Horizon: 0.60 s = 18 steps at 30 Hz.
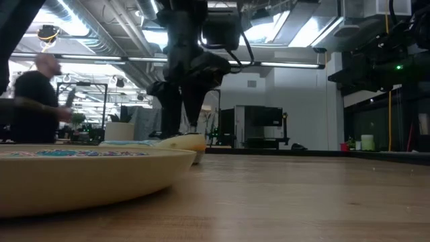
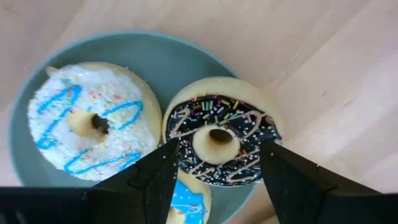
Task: Pick & Place donuts
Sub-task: Put the big black donut on the blue plate, then return to Home Position
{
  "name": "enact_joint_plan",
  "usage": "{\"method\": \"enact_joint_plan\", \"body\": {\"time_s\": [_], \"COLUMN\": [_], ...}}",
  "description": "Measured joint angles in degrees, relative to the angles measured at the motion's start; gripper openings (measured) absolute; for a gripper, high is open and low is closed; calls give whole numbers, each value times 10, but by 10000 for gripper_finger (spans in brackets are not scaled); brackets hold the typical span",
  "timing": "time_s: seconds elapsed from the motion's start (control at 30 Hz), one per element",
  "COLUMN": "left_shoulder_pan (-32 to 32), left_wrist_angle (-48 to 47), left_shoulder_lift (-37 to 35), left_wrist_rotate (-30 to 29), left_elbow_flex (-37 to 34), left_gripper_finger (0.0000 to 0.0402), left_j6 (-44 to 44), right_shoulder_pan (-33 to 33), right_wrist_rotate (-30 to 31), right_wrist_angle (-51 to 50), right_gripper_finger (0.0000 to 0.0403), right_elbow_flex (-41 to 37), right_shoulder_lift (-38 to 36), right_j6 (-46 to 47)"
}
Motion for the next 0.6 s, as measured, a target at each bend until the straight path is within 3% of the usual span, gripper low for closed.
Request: {"method": "enact_joint_plan", "body": {"time_s": [0.6], "left_shoulder_pan": [-30], "left_wrist_angle": [2], "left_shoulder_lift": [-81], "left_wrist_rotate": [5], "left_elbow_flex": [26], "left_gripper_finger": [214], "left_j6": [-26], "right_shoulder_pan": [0], "right_wrist_rotate": [0], "right_wrist_angle": [0], "right_gripper_finger": [365], "right_elbow_flex": [0], "right_shoulder_lift": [0], "right_j6": [0]}}
